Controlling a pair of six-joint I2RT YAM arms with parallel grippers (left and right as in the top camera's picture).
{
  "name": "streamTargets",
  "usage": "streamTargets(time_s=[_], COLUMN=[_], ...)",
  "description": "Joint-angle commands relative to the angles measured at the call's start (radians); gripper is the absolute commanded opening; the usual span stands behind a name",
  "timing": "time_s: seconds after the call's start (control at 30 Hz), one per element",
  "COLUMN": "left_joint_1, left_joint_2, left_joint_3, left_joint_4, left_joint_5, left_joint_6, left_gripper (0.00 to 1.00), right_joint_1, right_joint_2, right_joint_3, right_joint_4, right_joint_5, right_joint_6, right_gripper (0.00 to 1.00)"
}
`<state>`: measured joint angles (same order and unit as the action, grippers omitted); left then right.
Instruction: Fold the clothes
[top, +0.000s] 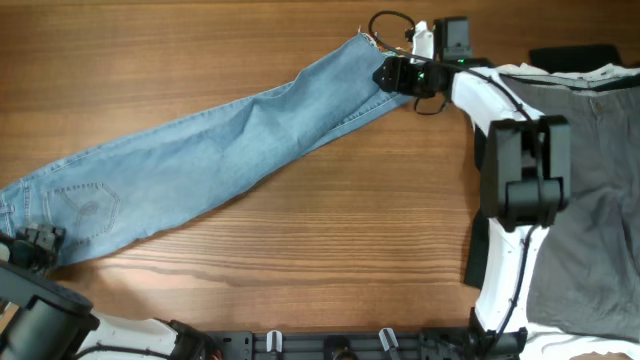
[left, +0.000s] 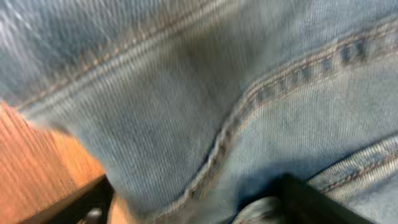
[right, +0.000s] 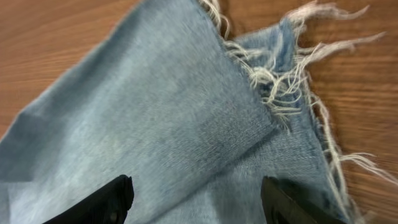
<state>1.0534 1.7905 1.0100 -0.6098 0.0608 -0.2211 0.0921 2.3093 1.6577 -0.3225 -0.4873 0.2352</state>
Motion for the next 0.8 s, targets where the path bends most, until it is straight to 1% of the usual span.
streamTargets(time_s=[0.0, 0.07, 0.13, 0.17, 0.2, 0.27, 0.3, 0.37, 0.4, 0.43, 0.47, 0.53, 0.57, 0.63, 0.77], left_joint_1=[-0.019, -0.019, -0.019, -0.021, -0.022, -0.031, -0.038, -0.049, -0.055, -0.062, -0.066, -0.07, -0.07, -0.07, -0.07], left_joint_2=[0.018, -0.01, -0.04, -0.058, -0.077, -0.114, -0.127, -0.136, -0.137, -0.137, -0.137, -0.137, -0.137, -0.137, -0.137], left_joint_3=[0.058, 0.119, 0.152, 0.161, 0.163, 0.163, 0.163, 0.163, 0.163, 0.163, 0.163, 0.163, 0.163, 0.163, 0.163], left_joint_4=[-0.101, -0.159, -0.182, -0.185, -0.184, -0.189, -0.195, -0.206, -0.211, -0.217, -0.217, -0.216, -0.214, -0.217, -0.218], left_joint_5=[0.063, 0.093, 0.146, 0.182, 0.216, 0.227, 0.227, 0.227, 0.227, 0.227, 0.227, 0.227, 0.227, 0.227, 0.227], left_joint_6=[0.061, 0.061, 0.061, 0.061, 0.061, 0.061, 0.061, 0.061, 0.061, 0.061, 0.061, 0.061, 0.061, 0.061, 0.061], left_gripper=[0.9, 0.9, 0.89, 0.88, 0.88, 0.88, 0.88, 0.88, 0.88, 0.88, 0.88, 0.87, 0.87, 0.87, 0.87], right_joint_1=[0.0, 0.004, 0.014, 0.023, 0.031, 0.056, 0.067, 0.073, 0.073, 0.073, 0.073, 0.075, 0.075, 0.061, 0.005], right_joint_2=[0.066, 0.075, 0.076, 0.076, 0.076, 0.077, 0.077, 0.077, 0.077, 0.077, 0.077, 0.077, 0.077, 0.05, -0.095], right_joint_3=[0.003, 0.003, 0.003, 0.003, 0.003, 0.003, 0.003, 0.003, 0.003, 0.003, 0.003, 0.003, 0.003, 0.006, 0.006], right_joint_4=[0.047, 0.076, 0.1, 0.111, 0.113, 0.107, 0.101, 0.101, 0.101, 0.103, 0.113, 0.128, 0.129, 0.127, 0.118], right_joint_5=[-0.04, -0.087, -0.09, -0.087, -0.069, 0.071, 0.141, 0.181, 0.181, 0.182, 0.18, 0.179, 0.172, 0.111, 0.05], right_joint_6=[0.089, 0.086, 0.086, 0.089, 0.109, 0.218, 0.261, 0.298, 0.323, 0.364, 0.378, 0.377, 0.37, 0.335, 0.197], right_gripper=[0.71, 0.7, 0.68, 0.66, 0.61, 0.48, 0.46, 0.47, 0.45, 0.41, 0.3, 0.15, 0.04, 0.04, 0.04])
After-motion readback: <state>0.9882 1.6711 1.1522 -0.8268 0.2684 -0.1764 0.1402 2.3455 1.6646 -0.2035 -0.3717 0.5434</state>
